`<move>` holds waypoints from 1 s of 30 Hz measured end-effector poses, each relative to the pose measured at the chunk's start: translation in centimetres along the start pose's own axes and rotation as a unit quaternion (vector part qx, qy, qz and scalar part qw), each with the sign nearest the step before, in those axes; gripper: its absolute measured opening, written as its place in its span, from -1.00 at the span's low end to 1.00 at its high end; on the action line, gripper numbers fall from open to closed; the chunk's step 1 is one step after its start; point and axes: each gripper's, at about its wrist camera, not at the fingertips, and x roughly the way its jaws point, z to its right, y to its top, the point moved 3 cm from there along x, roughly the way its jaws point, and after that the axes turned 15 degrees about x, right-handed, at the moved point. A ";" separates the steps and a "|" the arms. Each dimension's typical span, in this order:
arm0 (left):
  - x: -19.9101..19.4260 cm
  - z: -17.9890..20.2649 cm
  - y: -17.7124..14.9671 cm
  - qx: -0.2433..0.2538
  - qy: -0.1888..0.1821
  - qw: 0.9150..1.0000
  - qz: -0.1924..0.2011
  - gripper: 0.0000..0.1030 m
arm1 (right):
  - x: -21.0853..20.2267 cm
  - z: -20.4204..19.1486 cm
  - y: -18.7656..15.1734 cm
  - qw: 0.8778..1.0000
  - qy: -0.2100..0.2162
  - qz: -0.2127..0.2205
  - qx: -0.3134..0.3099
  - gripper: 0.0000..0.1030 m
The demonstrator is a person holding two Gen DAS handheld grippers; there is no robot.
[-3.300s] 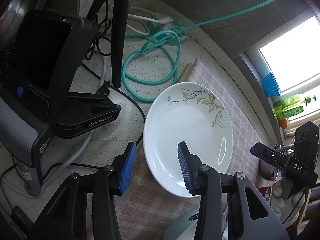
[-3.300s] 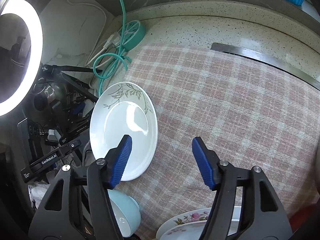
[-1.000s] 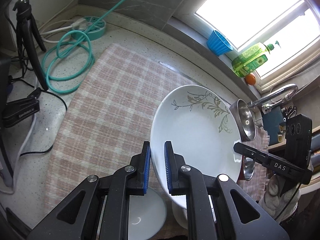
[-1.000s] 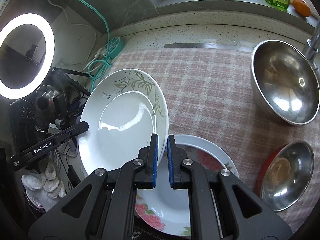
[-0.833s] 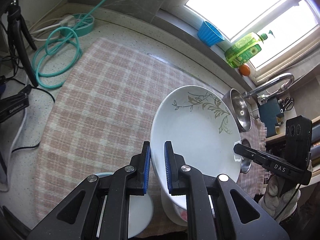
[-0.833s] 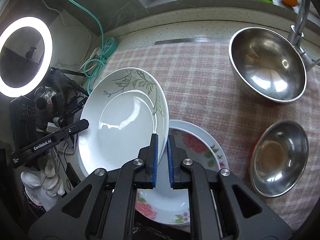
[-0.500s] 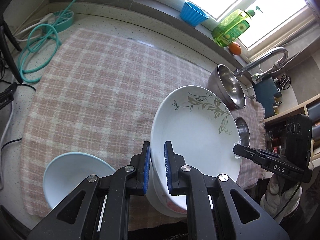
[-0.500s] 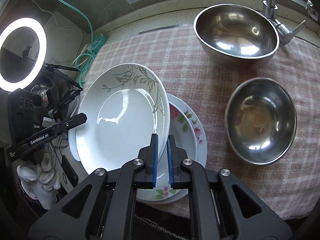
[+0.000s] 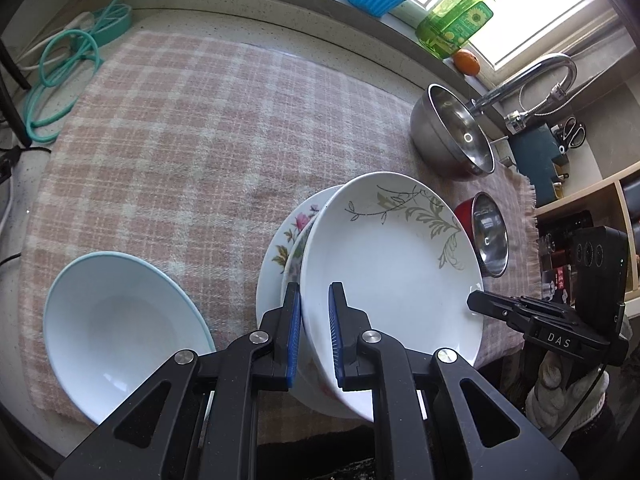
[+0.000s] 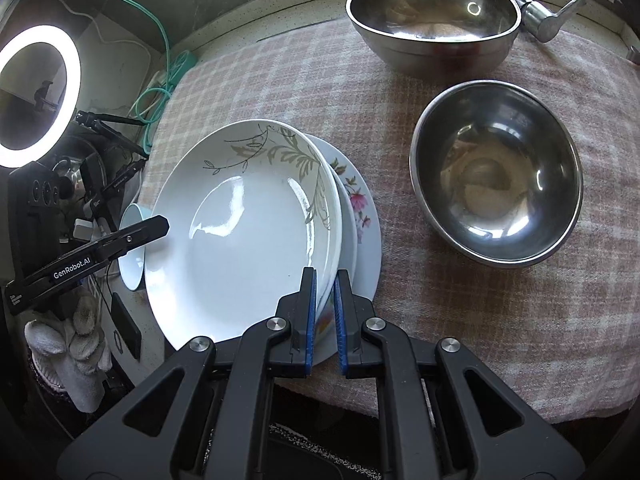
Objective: Organize plates and bowls
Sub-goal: 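Lower the leaf-pattern plate onto the pink-flower stack and open the right gripper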
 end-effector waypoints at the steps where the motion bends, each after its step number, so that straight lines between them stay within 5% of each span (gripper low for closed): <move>1: 0.1 0.0 -0.1 0.001 0.001 1.000 -0.002 -0.78 | 0.1 0.1 -0.1 1.000 -0.001 -0.001 0.000 -0.83; 25: 1.5 -0.1 -0.2 0.000 0.014 1.000 -0.024 -0.78 | 1.1 0.1 -0.5 1.000 -0.015 -0.009 -0.013 -0.76; 30: 1.2 -0.1 0.0 0.001 0.014 1.000 -0.023 -0.78 | 0.7 -0.3 -0.5 1.000 -0.015 -0.001 -0.024 -0.45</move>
